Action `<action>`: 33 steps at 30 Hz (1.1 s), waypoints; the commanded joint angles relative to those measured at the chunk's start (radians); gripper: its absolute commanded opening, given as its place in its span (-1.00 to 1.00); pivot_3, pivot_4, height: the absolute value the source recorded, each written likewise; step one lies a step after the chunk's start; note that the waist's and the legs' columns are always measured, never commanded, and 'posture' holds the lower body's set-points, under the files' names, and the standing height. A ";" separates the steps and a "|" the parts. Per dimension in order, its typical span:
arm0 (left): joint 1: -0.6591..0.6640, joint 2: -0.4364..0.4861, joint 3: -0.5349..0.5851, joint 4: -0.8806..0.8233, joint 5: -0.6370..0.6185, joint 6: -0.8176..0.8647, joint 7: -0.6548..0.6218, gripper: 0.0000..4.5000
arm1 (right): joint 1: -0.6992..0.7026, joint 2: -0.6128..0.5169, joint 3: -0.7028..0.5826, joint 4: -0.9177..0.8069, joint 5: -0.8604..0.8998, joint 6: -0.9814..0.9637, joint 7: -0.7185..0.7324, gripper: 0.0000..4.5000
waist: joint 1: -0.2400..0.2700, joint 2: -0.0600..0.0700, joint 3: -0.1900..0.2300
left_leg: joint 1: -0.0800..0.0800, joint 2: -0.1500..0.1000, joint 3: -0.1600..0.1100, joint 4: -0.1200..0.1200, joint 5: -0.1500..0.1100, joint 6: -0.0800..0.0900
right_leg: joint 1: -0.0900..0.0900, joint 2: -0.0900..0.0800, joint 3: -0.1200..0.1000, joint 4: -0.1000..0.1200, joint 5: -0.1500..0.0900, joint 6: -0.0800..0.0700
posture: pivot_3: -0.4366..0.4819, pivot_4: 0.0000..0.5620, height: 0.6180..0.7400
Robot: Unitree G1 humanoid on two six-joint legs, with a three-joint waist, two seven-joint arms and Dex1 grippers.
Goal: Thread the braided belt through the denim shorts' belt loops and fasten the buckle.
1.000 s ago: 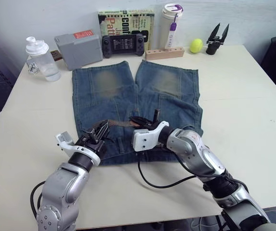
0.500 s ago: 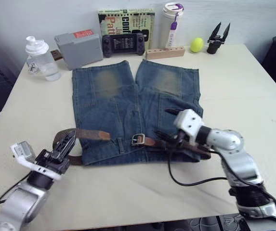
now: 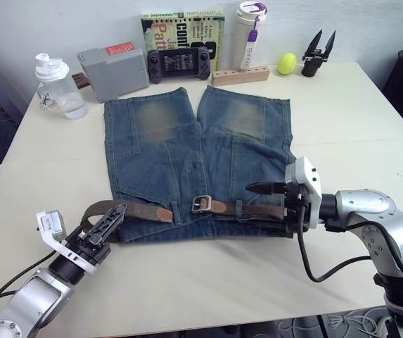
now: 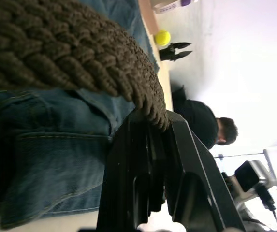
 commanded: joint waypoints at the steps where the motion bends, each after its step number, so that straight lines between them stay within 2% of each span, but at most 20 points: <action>1: 0.010 0.005 -0.009 0.000 0.073 -0.001 -0.019 -1.00 | -0.029 -0.013 -0.029 -0.053 0.055 0.016 -0.021 0.98 | 0.000 0.000 0.000 | 0.000 0.000 0.000 0.000 0.000 0.000 | 0.000 0.000 0.000 0.000 0.000 0.000 | -0.05 -0.47 0.76; 6: -0.001 -0.030 -0.050 -0.010 0.136 -0.010 -0.019 -1.00 | -0.041 -0.009 -0.033 -0.062 0.086 0.025 -0.055 0.98 | 0.003 0.000 0.000 | 0.000 0.000 0.000 0.000 0.000 0.000 | 0.000 0.000 0.000 -0.001 0.000 0.001 | -0.05 -0.47 0.76; 13: -0.095 -0.087 -0.152 -0.017 0.273 -0.022 -0.001 -1.00 | -0.040 -0.012 -0.021 -0.064 0.094 0.019 -0.082 0.98 | 0.006 0.000 0.000 | 0.000 -0.001 0.001 0.000 0.000 0.000 | 0.000 -0.001 0.000 0.000 0.001 0.002 | -0.05 -0.47 0.76; 17: -0.119 -0.052 -0.183 -0.002 0.355 0.007 -0.049 -1.00 | -0.032 -0.022 -0.009 -0.067 0.083 0.015 -0.087 0.98 | 0.004 0.000 0.000 | 0.000 0.000 0.001 0.000 0.000 0.000 | 0.000 0.000 0.000 0.000 0.001 0.002 | -0.05 -0.47 0.76; 20: -0.142 0.022 -0.215 0.009 0.474 0.044 -0.149 -1.00 | -0.027 -0.030 -0.001 -0.070 0.083 0.014 -0.086 0.98 | 0.004 0.000 0.000 | 0.000 0.000 0.001 0.000 0.000 0.000 | 0.000 0.000 0.000 0.000 0.001 0.002 | -0.05 -0.47 0.76; 24: -0.232 0.148 -0.293 0.095 0.708 0.057 -0.312 -1.00 | -0.022 -0.048 0.044 -0.065 0.039 -0.016 -0.082 0.98 | 0.010 0.000 0.000 | 0.000 0.000 0.005 0.000 0.000 0.000 | 0.000 0.001 -0.001 0.000 0.001 0.002 | -0.05 -0.47 0.76; 29: -0.373 0.177 -0.392 0.190 0.906 0.028 -0.481 -1.00 | -0.003 -0.058 0.145 -0.074 -0.085 -0.123 -0.085 0.98 | 0.018 0.000 0.000 | 0.000 0.000 0.012 -0.002 0.000 -0.001 | -0.001 0.001 0.000 0.000 0.001 0.002 | -0.05 -0.47 0.76; 33: -0.432 0.146 -0.427 0.229 0.986 0.022 -0.554 -1.00 | 0.002 -0.022 0.205 -0.061 -0.213 -0.270 -0.130 0.98 | 0.024 0.000 0.000 | 0.000 0.000 0.013 -0.003 0.001 -0.001 | -0.002 0.001 0.001 -0.001 0.002 0.004 | -0.05 -0.47 0.76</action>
